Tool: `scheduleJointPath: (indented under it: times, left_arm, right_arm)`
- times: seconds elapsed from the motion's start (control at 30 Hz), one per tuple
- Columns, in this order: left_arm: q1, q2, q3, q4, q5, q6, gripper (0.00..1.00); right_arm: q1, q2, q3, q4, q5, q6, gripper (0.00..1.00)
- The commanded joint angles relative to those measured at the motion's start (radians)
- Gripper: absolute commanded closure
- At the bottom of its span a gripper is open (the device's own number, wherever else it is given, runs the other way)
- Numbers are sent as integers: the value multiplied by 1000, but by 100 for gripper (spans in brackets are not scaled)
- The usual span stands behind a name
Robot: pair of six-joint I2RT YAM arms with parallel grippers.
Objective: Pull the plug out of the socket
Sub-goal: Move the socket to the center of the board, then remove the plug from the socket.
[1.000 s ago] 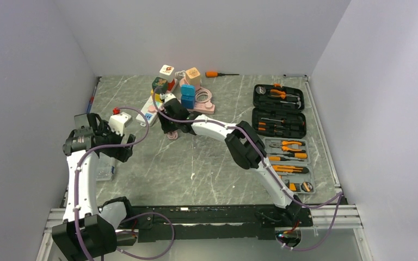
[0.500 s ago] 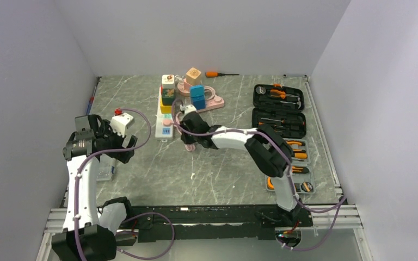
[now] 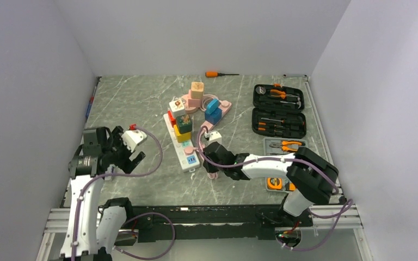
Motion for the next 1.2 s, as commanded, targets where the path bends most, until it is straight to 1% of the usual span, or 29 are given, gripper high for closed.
scheduleJointPath:
  times: [0.0,0.1,0.17,0.2,0.27,0.43,0.57,0.7,0.83,0.97,1.07,1.17]
  left_arm:
    - [-15,-132,-29,-55,90,207,1]
    - [-15,-260,-70,-81,168,359,1]
    - [-15,-346,-101,-90,210,458,1]
    - [-15,-369,-118,-91,228,494,1]
    - [-15,-391,-138,-75,260,528,1]
    - [-17,-366,-173,12,317,515,1]
    - [-21,-357,-210,67,345,548,1]
    - [-27,-355,-257,143,353,576,1]
    - [-48,-328,-282,236,362,577,1]
    - [-109,-290,-307,313,328,581,1]
    - [-193,-272,-330,348,290,598,1]
    - [-275,-266,-358,392,253,604,1]
  right_arm:
    - [51,-91,-42,-221,2,29,79]
    - [50,-172,7,-321,50,-11,44]
    - [48,-231,70,-366,104,-50,28]
    - [45,-262,99,-382,122,-75,24]
    - [35,-284,153,-390,127,-130,20]
    - [-14,-238,222,-323,64,-249,21]
    - [-62,-142,257,-273,-49,-323,24]
    - [-93,-48,308,-281,-126,-382,29]
    - [-99,28,333,-284,-144,-392,32]
    - [-109,68,314,-234,-188,-379,35]
    - [-117,102,299,-195,-226,-369,37]
    - [-121,151,302,-171,-242,-360,42]
